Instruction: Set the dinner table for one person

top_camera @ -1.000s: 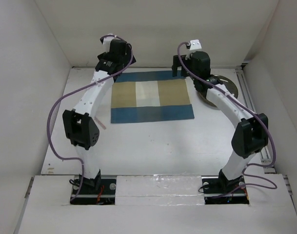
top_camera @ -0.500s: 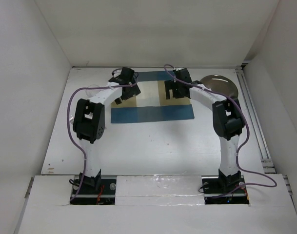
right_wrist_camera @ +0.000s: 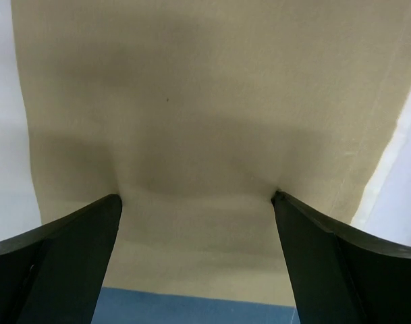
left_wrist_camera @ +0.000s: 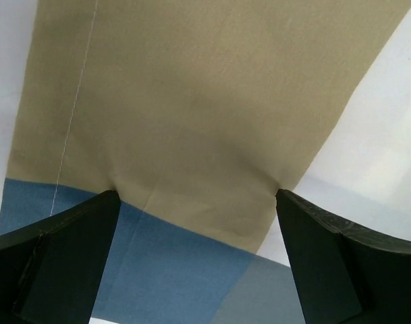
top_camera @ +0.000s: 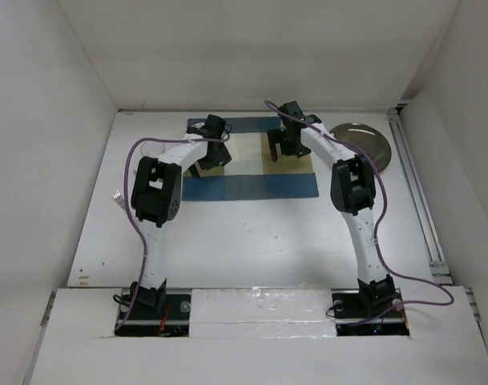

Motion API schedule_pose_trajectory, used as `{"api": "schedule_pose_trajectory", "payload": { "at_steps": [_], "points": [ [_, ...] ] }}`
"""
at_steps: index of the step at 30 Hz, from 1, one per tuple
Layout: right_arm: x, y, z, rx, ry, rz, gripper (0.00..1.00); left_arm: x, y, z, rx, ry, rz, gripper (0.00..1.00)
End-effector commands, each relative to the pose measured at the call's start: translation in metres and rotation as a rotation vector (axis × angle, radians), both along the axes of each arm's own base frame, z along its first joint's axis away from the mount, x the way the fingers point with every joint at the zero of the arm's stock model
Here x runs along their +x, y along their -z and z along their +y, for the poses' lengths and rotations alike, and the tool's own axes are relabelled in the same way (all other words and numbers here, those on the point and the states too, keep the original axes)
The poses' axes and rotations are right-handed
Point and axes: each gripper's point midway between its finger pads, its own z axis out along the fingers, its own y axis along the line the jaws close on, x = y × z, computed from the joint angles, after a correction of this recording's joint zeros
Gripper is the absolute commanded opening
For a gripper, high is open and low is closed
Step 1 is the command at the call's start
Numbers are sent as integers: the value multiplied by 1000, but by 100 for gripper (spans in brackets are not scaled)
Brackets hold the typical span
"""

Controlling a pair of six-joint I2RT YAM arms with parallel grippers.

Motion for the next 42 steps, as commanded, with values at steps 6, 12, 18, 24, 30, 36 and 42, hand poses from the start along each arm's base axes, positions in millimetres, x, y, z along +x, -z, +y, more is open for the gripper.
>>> {"api": "schedule_pose_trajectory", "payload": {
  "at_steps": [6,12,18,24,30,36,42],
  "points": [
    [-19,5,-43,-101,62,100,100,5,20,-9,-9,18,66,99],
    [-6,6,-51,-90,83,98,100,10,20,-17,-40,29,64,99],
    [7,1,-52,-30,76,81,100,19,20,-24,-63,36,48,99],
    [22,5,-47,39,54,61,100,28,17,-31,-88,45,33,99],
    [27,7,-45,40,32,54,100,29,16,-35,-108,53,30,99],
    [22,3,-41,64,19,58,100,27,13,-34,-109,53,29,99],
    [28,-32,-40,83,16,-13,100,34,-14,-35,-118,52,-25,99]
  ]
}}
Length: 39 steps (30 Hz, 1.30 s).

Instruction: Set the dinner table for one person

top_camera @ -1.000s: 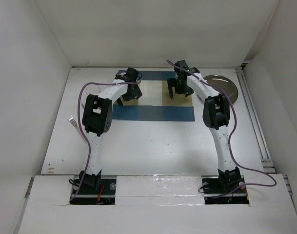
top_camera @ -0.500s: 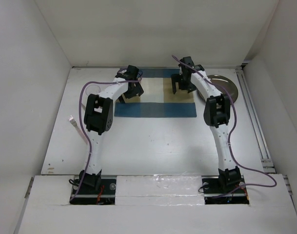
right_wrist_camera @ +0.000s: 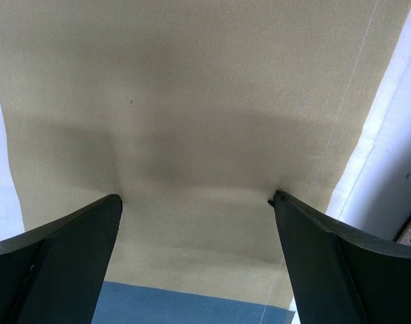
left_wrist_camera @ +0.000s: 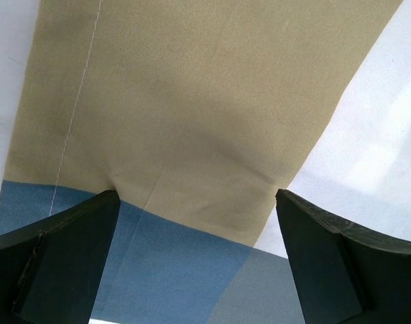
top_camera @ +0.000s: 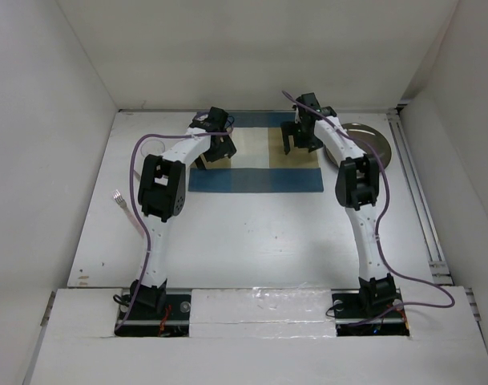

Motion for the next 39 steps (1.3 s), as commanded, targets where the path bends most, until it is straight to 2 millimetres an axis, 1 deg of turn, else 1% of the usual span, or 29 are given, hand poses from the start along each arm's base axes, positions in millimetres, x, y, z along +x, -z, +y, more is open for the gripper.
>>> {"api": "schedule_pose_trajectory", "payload": {
  "at_steps": [1,3,4,10,11,12,14,15,17,18,19,20,21,22,23,24,25,27,28,29,31,32,33,34,35,36,37,38,39],
  "points": [
    [5,-37,3,45,-11,-65,100,0,-17,-9,-56,8,-17,99],
    [8,-51,4,52,-11,-93,100,4,-34,-10,-67,9,-47,99],
    [8,-60,4,56,-11,-108,100,4,-34,-10,-67,9,-47,99],
    [17,-95,6,75,-12,-184,100,16,-70,-11,-70,1,-108,99],
    [16,-111,4,72,-6,-214,100,17,-69,-11,-69,1,-104,99],
    [15,-114,4,73,-6,-219,100,17,-69,-11,-69,1,-104,99],
    [15,-128,-2,58,12,-260,100,18,-89,-12,-81,1,-137,99],
    [11,-143,-5,60,18,-300,100,18,-96,-10,-78,-3,-152,99],
    [6,-160,-13,45,41,-352,100,11,-105,-7,-79,-3,-155,99],
    [-4,-177,-15,58,42,-397,100,8,-128,-4,-82,-9,-197,99],
    [-7,-185,-26,63,59,-429,100,5,-139,1,-74,-19,-220,99],
    [-13,-191,-24,114,31,-445,100,-2,-141,5,-67,-24,-224,99],
    [-15,-199,-40,145,42,-475,100,-10,-172,8,-90,-24,-285,99],
    [-26,-208,-48,195,60,-519,100,-14,-183,17,-67,-45,-312,99],
    [-29,-212,-68,229,81,-534,100,-25,-205,24,-70,-55,-353,99],
    [-36,-214,-67,246,82,-540,100,-28,-199,27,-56,-71,-337,99],
    [-46,-209,-97,241,151,-540,100,-38,-224,33,-66,-78,-382,99],
    [-57,-202,-120,290,196,-524,100,-53,-237,44,-60,-81,-392,99],
    [-62,-205,-149,303,249,-542,100,-61,-263,56,-72,-94,-449,99],
    [-68,-188,-161,314,264,-532,100,-68,-269,64,-65,-100,-454,99],
    [-74,-176,-181,339,286,-528,100,-81,-284,81,-52,-99,-471,99],
    [-82,-162,-203,335,349,-503,100,-91,-301,97,-28,-94,-506,99],
    [-85,-157,-213,331,387,-494,100,-95,-309,107,-8,-92,-524,99],
    [-87,-152,-225,316,428,-496,100,-102,-314,117,12,-95,-528,99],
    [-90,-147,-241,306,474,-496,100,-113,-320,139,31,-130,-540,99],
    [-92,-133,-249,305,519,-485,100,-125,-315,159,63,-172,-539,99],
    [-93,-126,-257,302,550,-479,100,-125,-301,159,70,-170,-509,99],
    [-94,-120,-263,302,578,-473,100,-129,-297,165,70,-199,-515,99],
    [-90,-112,-268,308,596,-478,100,-141,-308,166,58,-203,-569,99]
  ]
}}
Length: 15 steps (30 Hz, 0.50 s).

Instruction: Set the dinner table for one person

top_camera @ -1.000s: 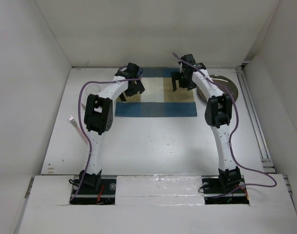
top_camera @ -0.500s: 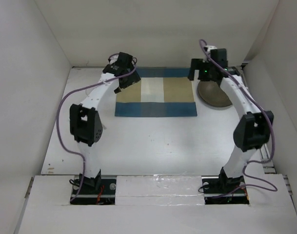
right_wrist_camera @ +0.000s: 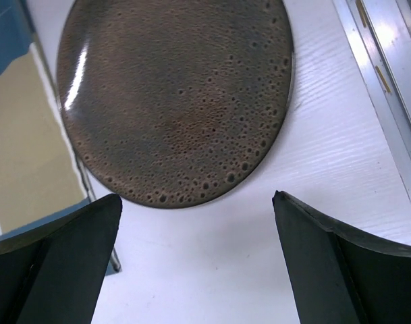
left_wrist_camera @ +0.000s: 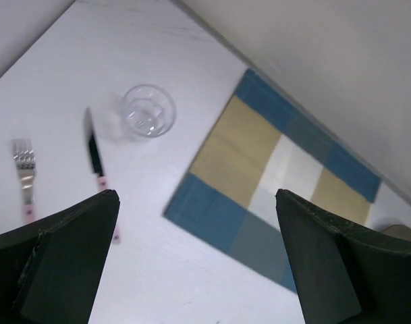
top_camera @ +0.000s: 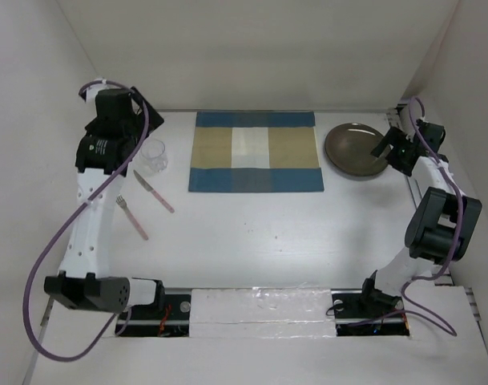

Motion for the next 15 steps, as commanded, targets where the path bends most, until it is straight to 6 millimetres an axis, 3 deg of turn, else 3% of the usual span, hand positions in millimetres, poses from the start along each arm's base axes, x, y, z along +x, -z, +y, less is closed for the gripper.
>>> {"api": "schedule_pose_trajectory", "payload": {
  "at_steps": [1,2,3,5,7,9,15],
  "points": [
    [22,-7,-19,9,72,-103,100,-24,24,4,41,39,38,99],
    [22,0,-19,14,73,-88,100,-24,36,3,35,47,27,99],
    [22,4,-27,14,88,-87,100,-34,29,4,32,46,-9,99],
    [21,19,-40,35,117,-68,100,-41,38,12,52,7,-17,99],
    [23,34,-48,60,134,-48,100,-49,35,16,54,-6,-50,99],
    [29,41,-47,99,112,-53,100,-51,42,16,61,-3,-61,99],
    [58,61,-47,94,59,-6,97,-61,38,12,63,34,-118,99]
  ]
}}
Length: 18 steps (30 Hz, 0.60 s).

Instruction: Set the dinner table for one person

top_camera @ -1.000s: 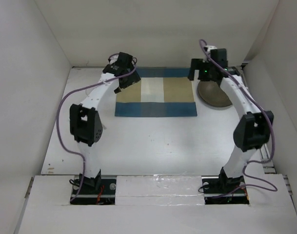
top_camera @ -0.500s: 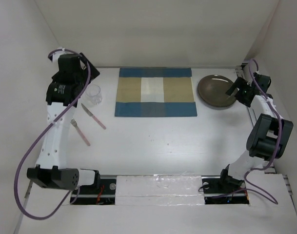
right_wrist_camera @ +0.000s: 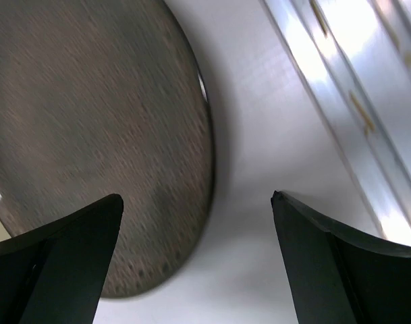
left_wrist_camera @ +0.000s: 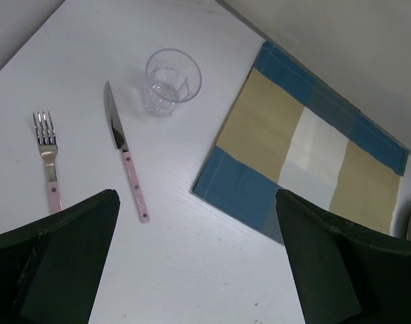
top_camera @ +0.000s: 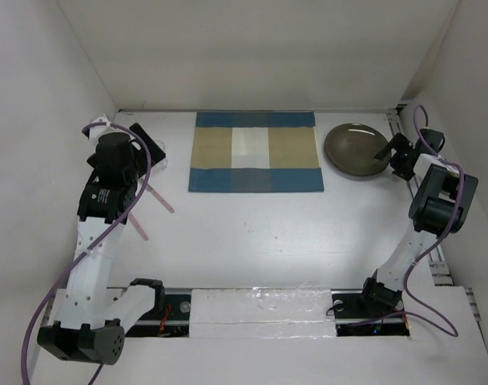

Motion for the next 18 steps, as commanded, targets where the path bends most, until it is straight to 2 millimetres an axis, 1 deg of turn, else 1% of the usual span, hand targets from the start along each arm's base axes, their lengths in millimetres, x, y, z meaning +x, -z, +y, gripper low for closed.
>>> {"api": "schedule_pose_trajectory", "payload": {
  "at_steps": [1,2,3,4,5,7,9,10,11,12,13,14,16,17,18],
  "points": [
    [32,-26,4,-13,-67,-94,97,6,-18,-3,5,29,-97,99],
    [36,-24,5,-4,-76,-97,96,6,-18,-5,9,41,-95,99],
    [40,-18,6,16,-89,-87,92,6,-18,-7,5,51,-94,99],
    [43,-16,12,44,-118,-96,88,6,-18,-7,5,51,-94,99],
    [46,-8,9,72,-116,-86,80,6,-18,-9,0,63,-94,99],
    [48,-2,12,99,-131,-73,73,6,-18,-9,0,64,-94,99],
    [50,-1,15,106,-159,-81,68,6,-17,-10,4,75,-92,99],
    [52,1,14,106,-159,-81,62,6,-17,-10,4,76,-92,99],
    [50,2,15,112,-158,-70,60,6,-17,-10,4,76,-92,99],
    [53,-2,13,106,-159,-81,59,6,-17,-10,4,76,-92,99],
    [51,0,9,115,-149,-64,54,7,-19,-10,3,75,-101,99],
    [50,4,11,127,-154,-58,44,7,-19,-12,0,84,-101,99],
    [52,2,10,126,-154,-59,34,7,-19,-12,0,84,-101,99],
    [52,4,10,131,-154,-51,22,7,-19,-12,0,84,-101,99],
    [51,3,7,138,-152,-55,16,7,-19,-12,0,84,-101,99]
  ]
}}
